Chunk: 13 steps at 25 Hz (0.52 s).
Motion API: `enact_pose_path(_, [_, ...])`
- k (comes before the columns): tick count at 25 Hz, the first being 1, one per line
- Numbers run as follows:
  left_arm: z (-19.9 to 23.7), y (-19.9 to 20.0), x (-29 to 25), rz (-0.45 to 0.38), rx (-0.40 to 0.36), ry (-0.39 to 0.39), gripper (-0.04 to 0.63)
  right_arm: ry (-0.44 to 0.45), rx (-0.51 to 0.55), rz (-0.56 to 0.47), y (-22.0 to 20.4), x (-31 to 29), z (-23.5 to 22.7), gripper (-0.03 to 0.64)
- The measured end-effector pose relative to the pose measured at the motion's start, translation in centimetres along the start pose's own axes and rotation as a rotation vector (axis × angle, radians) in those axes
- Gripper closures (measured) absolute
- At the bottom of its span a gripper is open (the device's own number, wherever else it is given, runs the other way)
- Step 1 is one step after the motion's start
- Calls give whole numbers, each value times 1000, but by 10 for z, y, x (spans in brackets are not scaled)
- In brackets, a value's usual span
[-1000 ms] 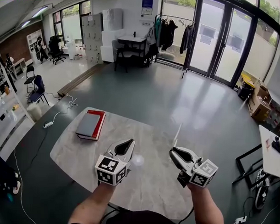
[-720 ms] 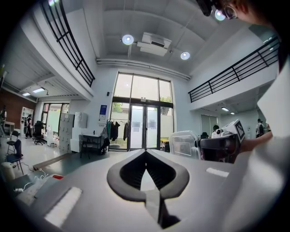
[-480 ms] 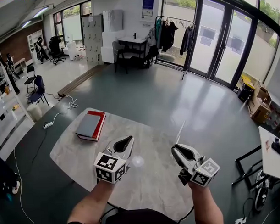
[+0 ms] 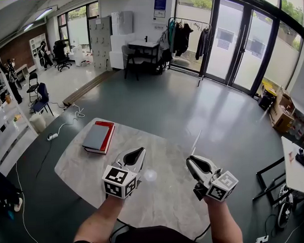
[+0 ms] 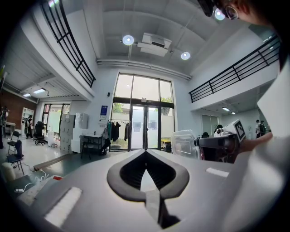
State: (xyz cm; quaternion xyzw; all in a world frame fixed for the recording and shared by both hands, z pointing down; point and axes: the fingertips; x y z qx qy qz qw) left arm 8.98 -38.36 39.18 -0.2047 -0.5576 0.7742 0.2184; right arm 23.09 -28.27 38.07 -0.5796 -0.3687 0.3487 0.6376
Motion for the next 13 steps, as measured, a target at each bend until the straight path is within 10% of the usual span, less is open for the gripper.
enact_pose_path(13, [1, -6, 0, 16, 9, -7, 592, -15, -27, 9, -6, 0, 0, 549])
Point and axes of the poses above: the fingertips, and each gripper's own axes: x backward along the fingers, z to its left, y out of its top, and after that the axes turned 14 degrees about x, right-handed
